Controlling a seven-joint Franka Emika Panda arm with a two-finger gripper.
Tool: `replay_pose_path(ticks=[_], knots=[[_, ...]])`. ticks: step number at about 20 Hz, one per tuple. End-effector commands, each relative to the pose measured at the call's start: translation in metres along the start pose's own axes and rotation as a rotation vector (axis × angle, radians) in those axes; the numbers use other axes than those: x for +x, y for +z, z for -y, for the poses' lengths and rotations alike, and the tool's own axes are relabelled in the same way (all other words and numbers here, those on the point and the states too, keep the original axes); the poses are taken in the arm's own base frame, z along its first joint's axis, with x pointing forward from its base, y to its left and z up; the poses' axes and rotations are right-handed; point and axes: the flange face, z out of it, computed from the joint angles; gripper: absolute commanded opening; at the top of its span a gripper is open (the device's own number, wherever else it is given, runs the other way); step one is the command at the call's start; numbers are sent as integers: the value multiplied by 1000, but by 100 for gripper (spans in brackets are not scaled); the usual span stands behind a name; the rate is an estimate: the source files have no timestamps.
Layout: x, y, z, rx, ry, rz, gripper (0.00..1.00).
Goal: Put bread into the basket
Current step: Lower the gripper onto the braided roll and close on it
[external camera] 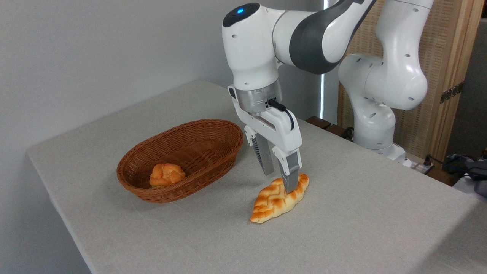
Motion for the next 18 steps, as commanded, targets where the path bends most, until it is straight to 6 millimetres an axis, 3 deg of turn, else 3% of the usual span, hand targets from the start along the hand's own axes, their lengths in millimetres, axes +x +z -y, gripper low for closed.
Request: replay_pose_path(ticks=[1, 4, 18], knots=[[-5, -1, -1, 51, 20, 1, 100], [-4, 10, -4, 58, 43, 28, 100], [-3, 28, -6, 95, 96, 72, 100]])
